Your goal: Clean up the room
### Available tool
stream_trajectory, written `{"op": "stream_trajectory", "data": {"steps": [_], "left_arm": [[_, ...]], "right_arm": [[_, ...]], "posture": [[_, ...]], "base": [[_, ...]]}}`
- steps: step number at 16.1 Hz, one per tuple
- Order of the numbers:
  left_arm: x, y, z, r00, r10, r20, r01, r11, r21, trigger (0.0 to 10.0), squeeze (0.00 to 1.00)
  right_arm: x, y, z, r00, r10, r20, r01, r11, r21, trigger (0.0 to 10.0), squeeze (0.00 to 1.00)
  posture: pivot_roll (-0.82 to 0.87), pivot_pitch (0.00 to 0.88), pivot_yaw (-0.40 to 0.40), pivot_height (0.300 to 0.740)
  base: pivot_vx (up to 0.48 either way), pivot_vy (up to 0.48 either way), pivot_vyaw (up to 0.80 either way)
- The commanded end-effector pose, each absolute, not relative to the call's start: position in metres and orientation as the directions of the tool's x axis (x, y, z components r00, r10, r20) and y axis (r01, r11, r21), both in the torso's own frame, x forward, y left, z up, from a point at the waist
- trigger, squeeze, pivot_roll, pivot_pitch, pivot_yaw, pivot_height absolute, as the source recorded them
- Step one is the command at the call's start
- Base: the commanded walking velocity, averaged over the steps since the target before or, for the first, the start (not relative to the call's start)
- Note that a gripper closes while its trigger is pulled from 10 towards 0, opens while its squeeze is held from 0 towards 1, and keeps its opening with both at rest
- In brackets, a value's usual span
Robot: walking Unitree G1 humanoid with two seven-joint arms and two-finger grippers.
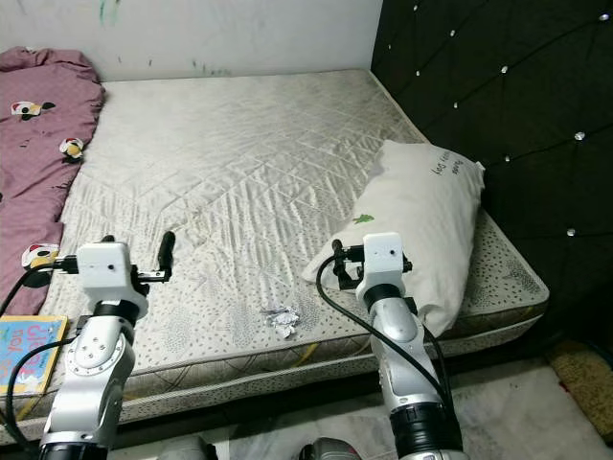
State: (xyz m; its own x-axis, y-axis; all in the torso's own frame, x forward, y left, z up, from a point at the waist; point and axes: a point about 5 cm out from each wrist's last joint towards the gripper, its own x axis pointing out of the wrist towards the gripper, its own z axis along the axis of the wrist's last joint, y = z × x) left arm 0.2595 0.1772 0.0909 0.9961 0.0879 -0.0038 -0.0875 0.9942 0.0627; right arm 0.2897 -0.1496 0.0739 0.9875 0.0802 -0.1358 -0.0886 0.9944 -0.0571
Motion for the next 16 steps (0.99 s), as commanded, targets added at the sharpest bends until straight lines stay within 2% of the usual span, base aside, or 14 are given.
{"op": "stream_trajectory", "data": {"steps": [1,4,13,16], "left_arm": [[0.261,0.176,0.090,0.996,0.090,-0.013,-0.089,0.994,0.062,10.0,0.00],[0.262,0.175,0.091,0.996,0.085,-0.009,-0.084,0.994,0.064,10.0,0.00],[0.263,0.174,0.090,0.995,0.099,-0.010,-0.098,0.992,0.077,10.0,0.00],[0.264,0.176,0.090,0.993,0.115,-0.002,-0.114,0.989,0.089,10.0,0.00]], "right_arm": [[0.292,-0.152,0.072,0.986,0.073,-0.153,-0.080,0.996,-0.042,10.0,0.00],[0.295,-0.152,0.075,0.989,0.063,-0.137,-0.070,0.996,-0.046,10.0,0.00],[0.294,-0.143,0.077,0.984,0.134,-0.119,-0.136,0.991,-0.014,10.0,0.00],[0.294,-0.140,0.075,0.979,0.156,-0.129,-0.157,0.988,0.000,10.0,0.00]], "posture": [[0.00,0.025,-0.025,0.740],[0.00,0.026,-0.024,0.740],[0.00,0.030,-0.027,0.740],[0.00,0.029,-0.029,0.705]], "base": [[0.000,0.000,-0.52],[0.000,0.000,-0.80],[0.000,0.000,0.00],[0.000,0.000,0.00]]}}
